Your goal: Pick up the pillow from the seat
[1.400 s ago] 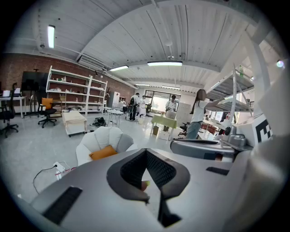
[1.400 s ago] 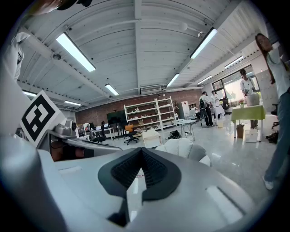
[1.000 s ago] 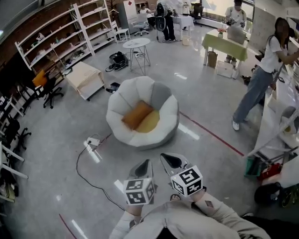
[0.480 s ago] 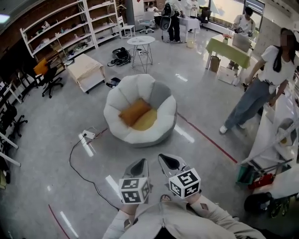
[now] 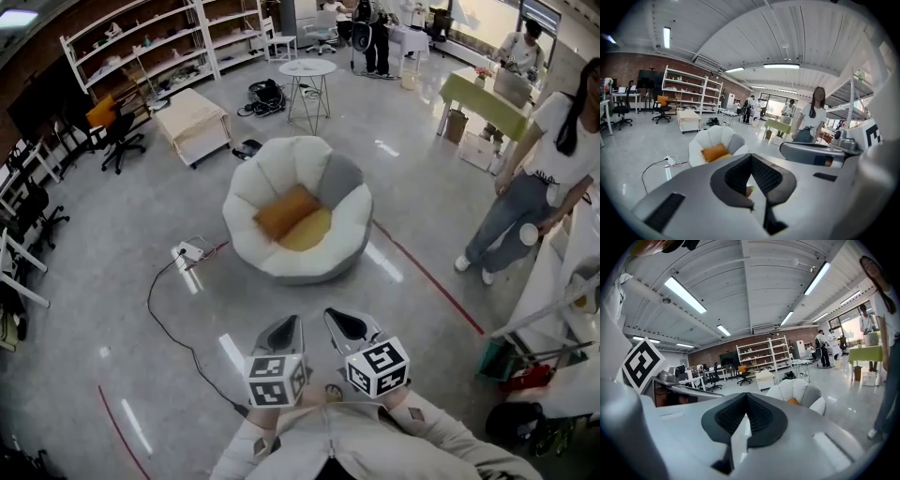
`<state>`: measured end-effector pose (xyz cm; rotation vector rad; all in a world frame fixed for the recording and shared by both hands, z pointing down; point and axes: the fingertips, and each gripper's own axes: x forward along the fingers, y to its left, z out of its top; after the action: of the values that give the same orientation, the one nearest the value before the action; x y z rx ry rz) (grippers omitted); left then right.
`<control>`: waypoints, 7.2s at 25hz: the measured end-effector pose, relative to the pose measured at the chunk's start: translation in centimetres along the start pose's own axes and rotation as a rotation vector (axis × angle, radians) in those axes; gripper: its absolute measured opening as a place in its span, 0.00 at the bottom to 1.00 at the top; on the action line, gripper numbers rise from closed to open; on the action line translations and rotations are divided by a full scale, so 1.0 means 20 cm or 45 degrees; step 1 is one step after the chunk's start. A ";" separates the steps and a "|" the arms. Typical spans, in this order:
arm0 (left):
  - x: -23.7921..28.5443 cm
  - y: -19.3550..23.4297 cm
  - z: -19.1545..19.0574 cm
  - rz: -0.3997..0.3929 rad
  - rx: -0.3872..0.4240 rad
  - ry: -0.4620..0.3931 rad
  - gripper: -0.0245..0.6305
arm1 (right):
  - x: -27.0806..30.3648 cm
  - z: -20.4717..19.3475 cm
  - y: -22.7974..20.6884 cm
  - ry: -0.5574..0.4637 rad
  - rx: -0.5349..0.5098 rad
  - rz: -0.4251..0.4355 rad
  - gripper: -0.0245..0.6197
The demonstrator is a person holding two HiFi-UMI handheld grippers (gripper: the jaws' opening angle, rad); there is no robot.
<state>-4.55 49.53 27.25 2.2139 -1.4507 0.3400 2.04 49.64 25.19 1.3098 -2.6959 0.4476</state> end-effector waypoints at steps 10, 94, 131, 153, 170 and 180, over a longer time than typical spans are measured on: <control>0.13 0.14 0.09 0.031 -0.048 0.004 0.05 | 0.15 0.06 -0.06 0.032 -0.023 0.033 0.04; 2.67 1.53 0.75 0.080 -0.083 0.346 0.05 | 2.51 0.16 -1.80 0.375 0.105 -0.016 0.04; 4.06 2.37 -0.73 0.063 0.850 1.085 0.88 | 3.10 -1.03 -2.37 0.630 0.393 -0.009 0.04; 4.12 2.41 -0.79 0.139 0.849 1.241 0.79 | 3.10 -1.01 -2.40 0.624 0.389 -0.027 0.04; 3.89 2.12 -0.59 0.125 0.465 1.149 0.71 | 2.97 -0.78 -2.38 0.579 0.340 -0.056 0.04; 3.62 1.91 -0.30 0.079 0.240 0.902 0.71 | 2.83 -0.66 -2.30 0.561 0.305 -0.087 0.04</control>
<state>-9.32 -17.63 74.27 1.8765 -1.1157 1.1824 2.49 -15.58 60.43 1.1792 -2.2788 0.9502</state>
